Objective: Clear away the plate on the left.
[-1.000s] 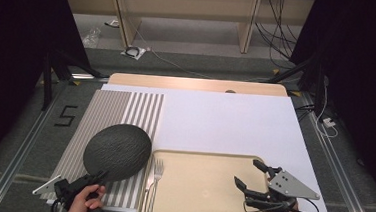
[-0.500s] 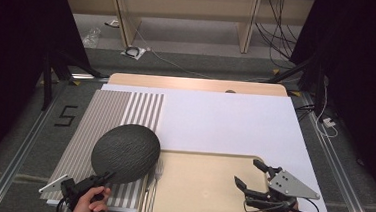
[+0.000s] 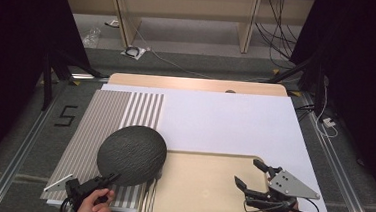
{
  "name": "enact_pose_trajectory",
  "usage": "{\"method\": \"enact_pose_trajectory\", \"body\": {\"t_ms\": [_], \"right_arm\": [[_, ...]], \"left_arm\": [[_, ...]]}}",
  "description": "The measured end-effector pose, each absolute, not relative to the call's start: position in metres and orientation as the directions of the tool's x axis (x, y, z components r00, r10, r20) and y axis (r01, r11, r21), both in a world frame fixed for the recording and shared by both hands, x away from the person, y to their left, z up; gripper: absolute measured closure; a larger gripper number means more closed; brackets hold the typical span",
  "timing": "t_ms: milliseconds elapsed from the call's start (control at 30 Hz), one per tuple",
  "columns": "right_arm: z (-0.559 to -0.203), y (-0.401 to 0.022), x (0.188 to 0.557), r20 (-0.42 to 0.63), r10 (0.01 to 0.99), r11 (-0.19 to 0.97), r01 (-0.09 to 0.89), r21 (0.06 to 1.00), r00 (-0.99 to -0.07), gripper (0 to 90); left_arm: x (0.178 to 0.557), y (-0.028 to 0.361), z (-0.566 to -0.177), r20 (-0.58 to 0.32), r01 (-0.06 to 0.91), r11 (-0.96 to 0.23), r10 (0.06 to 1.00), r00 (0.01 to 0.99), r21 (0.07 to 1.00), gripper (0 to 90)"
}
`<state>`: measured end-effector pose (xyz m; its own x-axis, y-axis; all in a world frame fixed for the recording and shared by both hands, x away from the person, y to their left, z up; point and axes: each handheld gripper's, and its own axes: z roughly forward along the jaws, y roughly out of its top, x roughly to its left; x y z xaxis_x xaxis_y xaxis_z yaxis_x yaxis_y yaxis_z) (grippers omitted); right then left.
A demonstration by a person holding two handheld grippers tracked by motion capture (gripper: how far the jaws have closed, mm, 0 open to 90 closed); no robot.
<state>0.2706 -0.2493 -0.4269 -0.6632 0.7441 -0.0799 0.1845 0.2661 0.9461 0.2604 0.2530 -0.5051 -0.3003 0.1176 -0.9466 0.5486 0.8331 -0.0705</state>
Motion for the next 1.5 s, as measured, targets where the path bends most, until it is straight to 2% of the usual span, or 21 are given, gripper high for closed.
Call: {"method": "enact_pose_trajectory", "body": {"t_ms": [1133,1500], "right_arm": [[-0.427,-0.25,0.271,-0.081,0.746,0.262,0.18,0.948,-0.661,24.1],[-0.427,-0.25,0.271,-0.079,0.746,0.263,0.182,0.948,-0.661,24.1]], "left_arm": [[0.259,0.197,-0.496,-0.95,0.732,0.68,0.201,-0.238,-0.04,83.3],[0.26,0.183,-0.496,-0.948,0.765,0.643,0.22,-0.231,-0.037,83.3]]}}
